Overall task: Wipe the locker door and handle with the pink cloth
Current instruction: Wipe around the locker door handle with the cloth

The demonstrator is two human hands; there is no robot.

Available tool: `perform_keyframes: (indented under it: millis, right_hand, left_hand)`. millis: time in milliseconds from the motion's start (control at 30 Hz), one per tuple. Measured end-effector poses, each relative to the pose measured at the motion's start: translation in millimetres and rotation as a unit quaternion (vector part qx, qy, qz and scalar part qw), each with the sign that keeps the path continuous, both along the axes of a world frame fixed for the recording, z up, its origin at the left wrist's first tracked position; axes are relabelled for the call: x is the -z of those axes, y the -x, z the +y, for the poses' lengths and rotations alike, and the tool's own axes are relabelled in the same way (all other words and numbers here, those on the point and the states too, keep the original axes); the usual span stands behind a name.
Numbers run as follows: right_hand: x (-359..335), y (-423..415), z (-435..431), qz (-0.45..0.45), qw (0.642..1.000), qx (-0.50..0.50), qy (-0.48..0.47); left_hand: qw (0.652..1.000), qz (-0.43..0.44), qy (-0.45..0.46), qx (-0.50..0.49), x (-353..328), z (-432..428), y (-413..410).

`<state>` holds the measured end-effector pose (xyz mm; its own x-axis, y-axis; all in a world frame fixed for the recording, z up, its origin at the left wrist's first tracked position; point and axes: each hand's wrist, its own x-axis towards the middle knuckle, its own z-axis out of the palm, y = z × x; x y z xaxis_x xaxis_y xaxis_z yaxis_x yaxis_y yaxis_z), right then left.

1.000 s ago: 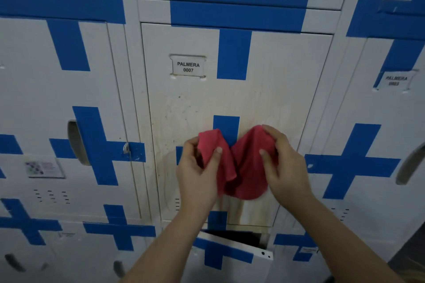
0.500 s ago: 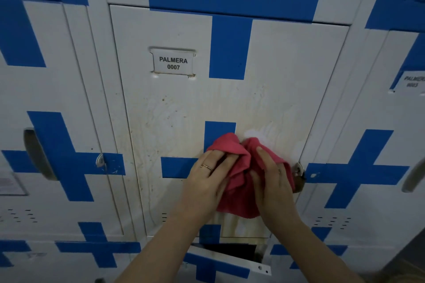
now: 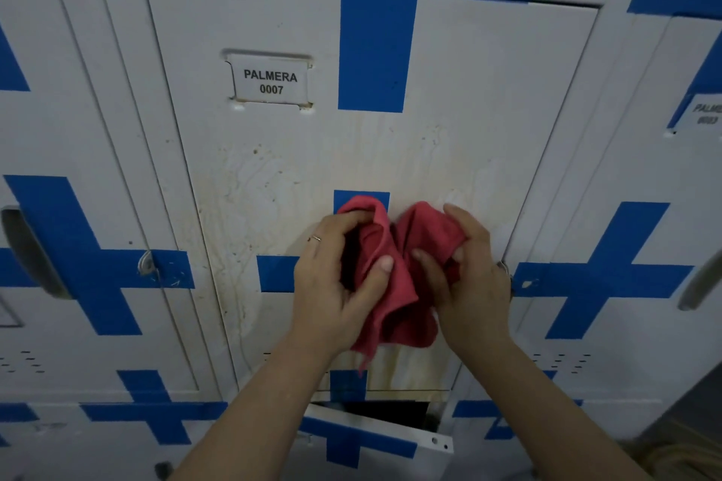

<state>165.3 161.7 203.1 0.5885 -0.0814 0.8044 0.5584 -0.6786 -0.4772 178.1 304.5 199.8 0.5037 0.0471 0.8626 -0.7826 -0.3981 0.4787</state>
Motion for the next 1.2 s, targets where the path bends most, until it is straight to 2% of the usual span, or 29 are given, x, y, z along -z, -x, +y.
perform_keyframes:
  millis: [200, 400, 600, 767, 967, 1200]
  right_hand:
    - [9, 4, -5, -0.007, 1.000, 0.001, 0.006]
    - [-1, -2, -1, -0.023, 0.999, 0.011, -0.033]
    - [-7, -6, -4, -0.068, 0.993, 0.042, -0.087]
    - [1, -4, 1, -0.072, 0.995, 0.042, -0.054]
    - [-7, -7, 0, -0.059, 0.992, 0.043, -0.106]
    - [23, 6, 3, -0.011, 0.992, 0.028, -0.125]
  left_hand:
    - [0.997, 0.004, 0.072, -0.015, -9, -7, 0]
    - [0.991, 0.011, 0.128, -0.043, -14, -11, -4]
    - [0.988, -0.004, 0.139, -0.069, -16, -13, -6]
    - [0.988, -0.002, 0.120, -0.101, -13, -15, -8]
    - [0.987, -0.001, 0.112, -0.111, -13, -14, -9]
    - [0.988, -0.016, 0.107, -0.111, -13, -15, -9]
